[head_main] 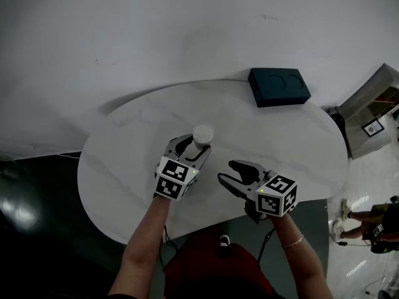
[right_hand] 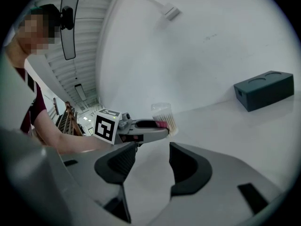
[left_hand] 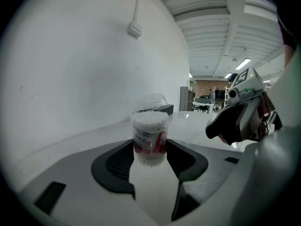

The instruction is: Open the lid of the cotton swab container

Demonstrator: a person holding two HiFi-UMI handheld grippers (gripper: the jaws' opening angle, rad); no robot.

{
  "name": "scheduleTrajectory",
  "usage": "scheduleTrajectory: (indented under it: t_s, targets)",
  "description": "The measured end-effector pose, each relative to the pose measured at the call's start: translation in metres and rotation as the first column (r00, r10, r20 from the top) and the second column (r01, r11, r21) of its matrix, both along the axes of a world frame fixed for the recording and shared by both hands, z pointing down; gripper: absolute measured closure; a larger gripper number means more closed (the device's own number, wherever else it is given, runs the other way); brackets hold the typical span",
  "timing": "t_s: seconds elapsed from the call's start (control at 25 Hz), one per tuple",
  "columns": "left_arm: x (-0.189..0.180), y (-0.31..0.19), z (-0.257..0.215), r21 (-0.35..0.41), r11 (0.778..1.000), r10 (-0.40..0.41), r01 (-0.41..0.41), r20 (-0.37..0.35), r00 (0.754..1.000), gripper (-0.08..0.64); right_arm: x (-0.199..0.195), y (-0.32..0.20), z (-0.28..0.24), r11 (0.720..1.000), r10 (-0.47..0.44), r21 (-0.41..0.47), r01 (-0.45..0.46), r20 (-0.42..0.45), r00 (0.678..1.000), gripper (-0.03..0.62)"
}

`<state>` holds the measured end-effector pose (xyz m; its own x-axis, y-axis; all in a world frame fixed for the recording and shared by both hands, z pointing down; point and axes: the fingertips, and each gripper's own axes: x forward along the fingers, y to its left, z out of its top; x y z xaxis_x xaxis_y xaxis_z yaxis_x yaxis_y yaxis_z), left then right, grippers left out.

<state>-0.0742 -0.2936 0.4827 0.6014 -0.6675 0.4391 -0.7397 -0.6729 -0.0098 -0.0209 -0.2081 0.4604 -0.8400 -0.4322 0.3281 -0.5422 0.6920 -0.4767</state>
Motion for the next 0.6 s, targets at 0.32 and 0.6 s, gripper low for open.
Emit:
scheduleTrajectory:
  t_s: [0.32, 0.6]
  targets:
    - [0.006, -0.031, 0.015, -0.008, 1.0, 0.002, -0.002, -0.008, 1.0, 0.327, -0.004, -0.012, 0.02, 1.0, 0.018, -0.015, -0.018, -0.025, 1.0, 0.357]
    - [0.005, -0.048, 0.037, -0.036, 0.999, -0.009, 0.01, 0.019, 1.0, 0.327, -0.003, -0.021, 0.028, 0.999, 0.033, -0.02, -0.034, -0.031, 0.999, 0.357]
